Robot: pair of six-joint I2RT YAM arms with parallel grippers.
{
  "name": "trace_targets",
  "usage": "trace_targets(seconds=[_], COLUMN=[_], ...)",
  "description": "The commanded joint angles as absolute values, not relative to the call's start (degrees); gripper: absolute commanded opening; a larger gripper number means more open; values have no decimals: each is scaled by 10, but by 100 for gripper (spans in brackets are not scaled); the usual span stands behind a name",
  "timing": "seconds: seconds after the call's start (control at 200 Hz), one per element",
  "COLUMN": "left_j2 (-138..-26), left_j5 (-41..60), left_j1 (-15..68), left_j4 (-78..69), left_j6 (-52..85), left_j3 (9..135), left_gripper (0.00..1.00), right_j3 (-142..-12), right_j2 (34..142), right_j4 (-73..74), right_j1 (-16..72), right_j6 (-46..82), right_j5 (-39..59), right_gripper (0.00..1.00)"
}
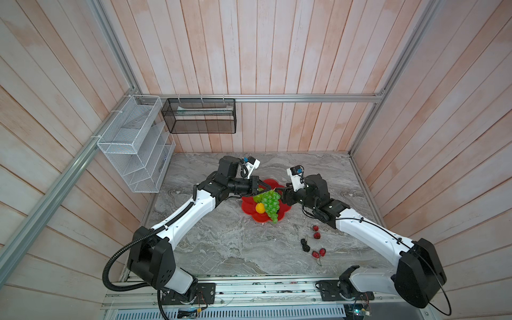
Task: Place and organize the fake fruits in the fruit bowl
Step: 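Lift the green grapes and carry them over the red bowl, then lower the grapes into the bowl and open the left gripper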
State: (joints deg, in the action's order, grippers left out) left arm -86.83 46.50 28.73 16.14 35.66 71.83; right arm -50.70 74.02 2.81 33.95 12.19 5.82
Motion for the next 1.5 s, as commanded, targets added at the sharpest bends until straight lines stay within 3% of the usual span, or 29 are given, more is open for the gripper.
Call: trace_targets(seconds=[0.0, 0.57, 1.495], left_j2=[-875, -881, -832], left_j5=[487, 492, 452], left_j1=[291, 294, 239], left_j4=[114, 76, 118], left_j6=[366, 376, 319], left_j3=[706, 660, 578], left_gripper=[0, 0, 0], right_j3=[-522, -492, -488], right_j2=[718, 706, 823], right_j4=[-2, 17, 83], right_j1=[335, 330, 350], right_j6=[107, 108, 118], right_j5=[17, -11, 97], right_gripper=[65, 68, 65])
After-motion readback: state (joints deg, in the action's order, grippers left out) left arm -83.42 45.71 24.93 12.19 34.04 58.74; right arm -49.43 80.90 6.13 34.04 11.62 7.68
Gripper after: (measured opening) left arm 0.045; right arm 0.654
